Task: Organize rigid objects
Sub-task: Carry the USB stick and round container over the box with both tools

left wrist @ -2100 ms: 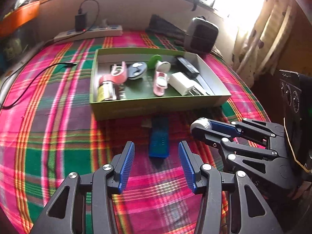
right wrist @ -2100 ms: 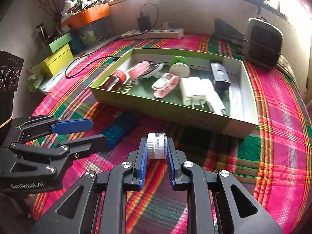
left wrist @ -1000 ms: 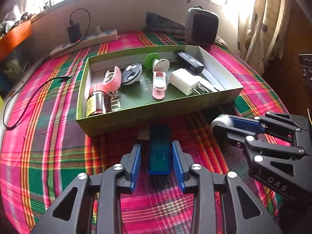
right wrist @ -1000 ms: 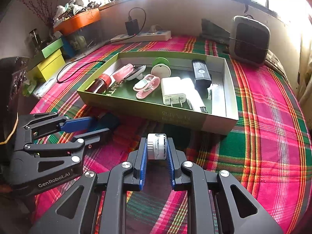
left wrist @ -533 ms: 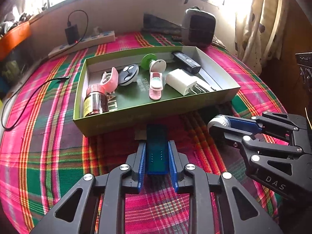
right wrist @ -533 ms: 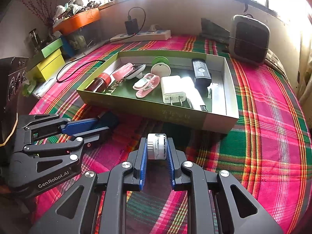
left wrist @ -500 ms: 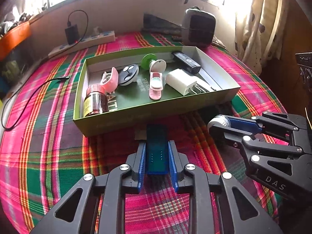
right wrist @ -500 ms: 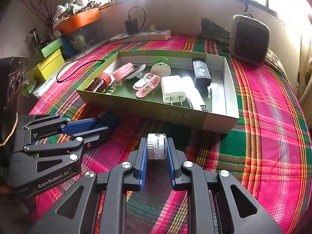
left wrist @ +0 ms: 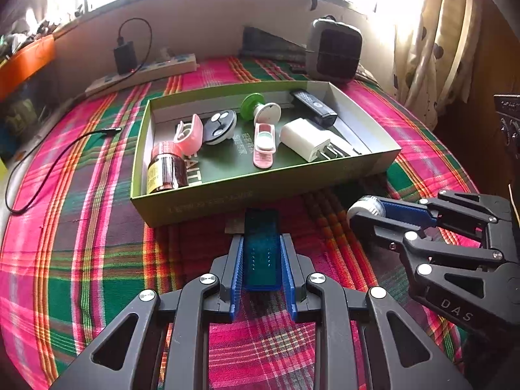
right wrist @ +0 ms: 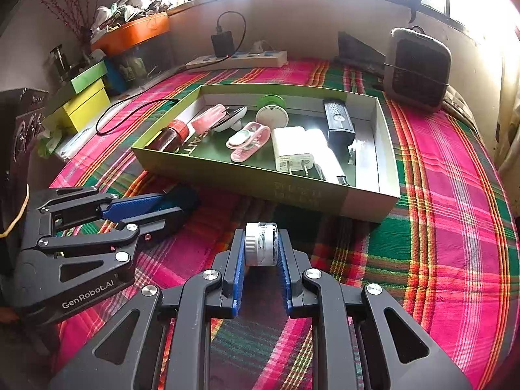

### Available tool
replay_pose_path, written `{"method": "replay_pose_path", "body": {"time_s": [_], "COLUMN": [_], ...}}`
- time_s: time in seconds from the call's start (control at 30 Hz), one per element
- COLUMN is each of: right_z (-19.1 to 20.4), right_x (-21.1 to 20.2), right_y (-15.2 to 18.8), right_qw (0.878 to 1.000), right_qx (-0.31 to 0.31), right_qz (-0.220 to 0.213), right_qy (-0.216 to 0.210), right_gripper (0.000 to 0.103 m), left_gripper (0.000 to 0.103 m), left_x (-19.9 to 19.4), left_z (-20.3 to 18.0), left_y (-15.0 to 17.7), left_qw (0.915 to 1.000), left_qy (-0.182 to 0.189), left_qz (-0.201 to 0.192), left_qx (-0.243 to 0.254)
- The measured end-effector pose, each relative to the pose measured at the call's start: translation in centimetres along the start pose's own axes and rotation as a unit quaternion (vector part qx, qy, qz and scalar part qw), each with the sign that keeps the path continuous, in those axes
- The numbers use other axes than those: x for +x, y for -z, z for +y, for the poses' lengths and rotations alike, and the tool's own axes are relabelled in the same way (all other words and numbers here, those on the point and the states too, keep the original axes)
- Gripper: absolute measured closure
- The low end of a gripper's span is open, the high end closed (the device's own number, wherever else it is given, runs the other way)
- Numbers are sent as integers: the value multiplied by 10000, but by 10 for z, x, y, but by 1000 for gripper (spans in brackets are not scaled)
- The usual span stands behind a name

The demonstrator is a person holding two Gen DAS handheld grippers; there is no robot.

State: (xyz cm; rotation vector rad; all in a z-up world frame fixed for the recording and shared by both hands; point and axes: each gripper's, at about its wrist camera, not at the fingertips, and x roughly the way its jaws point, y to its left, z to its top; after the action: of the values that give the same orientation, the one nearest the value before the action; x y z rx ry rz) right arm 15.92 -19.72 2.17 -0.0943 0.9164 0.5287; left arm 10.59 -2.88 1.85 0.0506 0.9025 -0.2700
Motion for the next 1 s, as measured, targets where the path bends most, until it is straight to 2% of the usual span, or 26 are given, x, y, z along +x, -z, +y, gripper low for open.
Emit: {"method": "replay_pose_path", "body": {"time_s": [0.67, 1.0], "right_z": [5, 6], "right_x": [-20, -34], "right_y": [-1, -15], "right_qw": [9998, 9991], "right_qx": [61, 44], "right_qz": [-184, -382], "right_qy": [82, 165], "right_gripper": [83, 83], "left_gripper": [82, 82], "left_x": [-24, -35], "left_z": [1, 4], "left_y": [-1, -8], "left_qw": [9997, 9993], "left_qy": [36, -7], "left_qz": [-223, -372], "left_qx": [-17, -43]}}
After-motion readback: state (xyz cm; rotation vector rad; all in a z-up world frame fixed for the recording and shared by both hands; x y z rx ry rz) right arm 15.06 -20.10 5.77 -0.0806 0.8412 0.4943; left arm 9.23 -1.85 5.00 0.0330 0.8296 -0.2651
